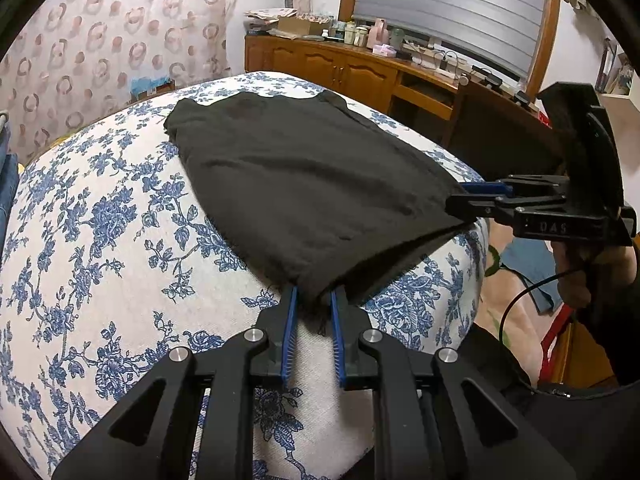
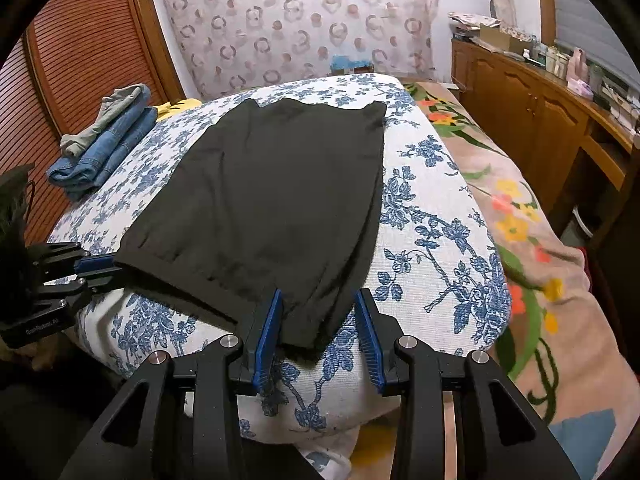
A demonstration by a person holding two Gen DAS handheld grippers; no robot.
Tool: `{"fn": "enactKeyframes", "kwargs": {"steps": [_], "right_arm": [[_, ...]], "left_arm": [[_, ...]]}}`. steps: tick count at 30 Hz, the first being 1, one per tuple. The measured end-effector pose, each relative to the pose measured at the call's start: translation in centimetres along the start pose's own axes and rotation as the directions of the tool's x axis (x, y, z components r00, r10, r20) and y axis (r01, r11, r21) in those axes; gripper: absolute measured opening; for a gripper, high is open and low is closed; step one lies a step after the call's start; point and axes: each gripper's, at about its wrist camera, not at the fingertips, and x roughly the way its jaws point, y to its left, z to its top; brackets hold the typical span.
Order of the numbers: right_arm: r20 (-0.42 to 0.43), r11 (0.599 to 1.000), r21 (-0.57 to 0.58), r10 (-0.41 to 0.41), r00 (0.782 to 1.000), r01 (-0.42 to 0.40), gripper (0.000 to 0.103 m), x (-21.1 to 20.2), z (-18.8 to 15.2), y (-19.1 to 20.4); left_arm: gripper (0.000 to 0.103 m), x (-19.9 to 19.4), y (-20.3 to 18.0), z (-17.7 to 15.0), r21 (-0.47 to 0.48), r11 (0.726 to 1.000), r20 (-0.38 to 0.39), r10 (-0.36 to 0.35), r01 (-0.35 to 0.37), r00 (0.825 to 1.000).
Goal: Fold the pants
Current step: 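Reach both grippers to the black garment's end and close on it, then lift the held garment end up with both grippers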
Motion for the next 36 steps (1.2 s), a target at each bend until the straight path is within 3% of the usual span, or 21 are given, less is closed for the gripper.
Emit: {"fn": "enactKeyframes", "kwargs": {"steps": [5,11,17,22,28,36], "right_arm": [[-0.003,1.0,-0.009,0.014,1.0,-0.014,0.039,0.1,-0.1,0.2],[-0.006,0.998,-0.003,0.065,0.998,-0.065,0.014,0.1,-0.1,0.2],[0.052,0.995,-0.001,0.097,0.994,-0.097,0.01,-1.1,0.5,0.3],[0.13,0.994,-0.031,0.112,0.985,-0.109,0.01,-3.6,2.4,0.9],[0.215,0.988,-0.1,0.139,0.967,-0.12,0.009,-7.0,4.3,2.4],[0.286,0.97,-0.201,0.192,0.939,-0.138,0.009,-9.6,6.0,5.1]], "left_arm": [[0.018,0.2,0.1,0.1,-0.002,1.0,0.0,0.003,-0.003,1.0],[0.016,0.2,0.1,0.2,-0.005,1.0,0.008,0.0,0.0,1.0],[0.01,-2.3,0.3,1.6,-0.018,1.0,0.086,0.002,0.0,0.996],[0.009,-5.6,0.1,3.6,-0.009,1.0,0.181,0.015,-0.013,0.983],[0.008,-10.7,0.1,5.6,0.004,0.999,0.293,0.036,-0.039,0.955],[0.008,-14.6,1.6,6.1,-0.004,0.996,0.374,0.084,-0.089,0.923]]}}
